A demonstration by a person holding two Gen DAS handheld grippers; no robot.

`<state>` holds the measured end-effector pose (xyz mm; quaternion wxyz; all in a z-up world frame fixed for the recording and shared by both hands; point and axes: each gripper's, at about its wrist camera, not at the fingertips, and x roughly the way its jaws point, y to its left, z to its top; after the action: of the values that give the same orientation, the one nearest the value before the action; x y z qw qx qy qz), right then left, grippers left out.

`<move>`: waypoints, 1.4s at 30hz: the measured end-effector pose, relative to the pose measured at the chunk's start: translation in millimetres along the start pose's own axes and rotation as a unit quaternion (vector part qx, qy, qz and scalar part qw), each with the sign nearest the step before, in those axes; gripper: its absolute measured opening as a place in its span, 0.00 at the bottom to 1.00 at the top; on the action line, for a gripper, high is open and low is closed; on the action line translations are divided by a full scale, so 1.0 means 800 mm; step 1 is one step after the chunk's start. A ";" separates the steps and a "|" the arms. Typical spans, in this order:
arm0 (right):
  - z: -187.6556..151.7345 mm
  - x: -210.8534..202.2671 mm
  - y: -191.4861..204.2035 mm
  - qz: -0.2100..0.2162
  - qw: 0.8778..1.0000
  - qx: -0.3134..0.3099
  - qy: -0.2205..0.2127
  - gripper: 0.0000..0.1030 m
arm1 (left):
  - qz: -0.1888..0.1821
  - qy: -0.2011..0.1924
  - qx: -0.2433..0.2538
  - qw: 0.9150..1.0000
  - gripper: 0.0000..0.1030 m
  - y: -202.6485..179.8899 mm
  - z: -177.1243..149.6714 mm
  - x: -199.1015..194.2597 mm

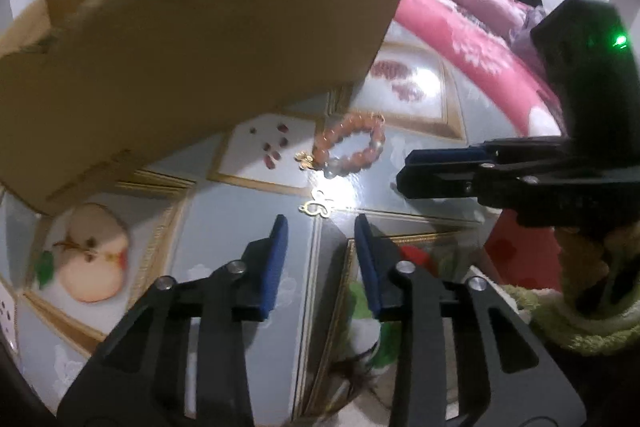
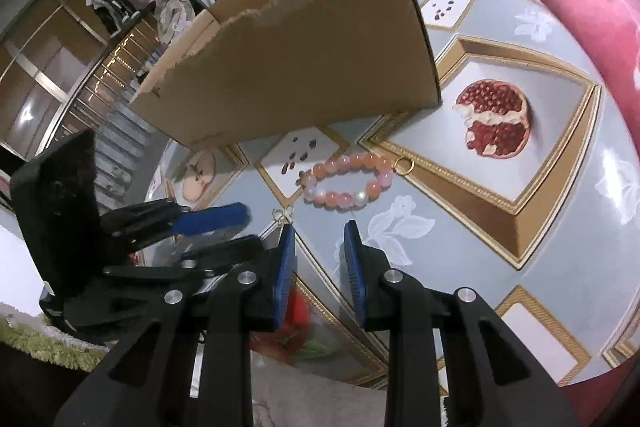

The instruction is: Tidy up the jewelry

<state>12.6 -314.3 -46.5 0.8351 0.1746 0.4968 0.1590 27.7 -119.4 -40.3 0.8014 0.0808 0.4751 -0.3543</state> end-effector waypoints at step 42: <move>0.004 0.006 -0.030 0.028 0.999 0.026 -0.019 0.24 | 0.082 0.001 0.083 0.993 0.14 -0.036 0.013 0.018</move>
<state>19.7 -334.0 -59.1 0.8348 0.2130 0.4797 0.1663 20.8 -152.4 -40.9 0.8179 0.1856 0.4365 -0.3256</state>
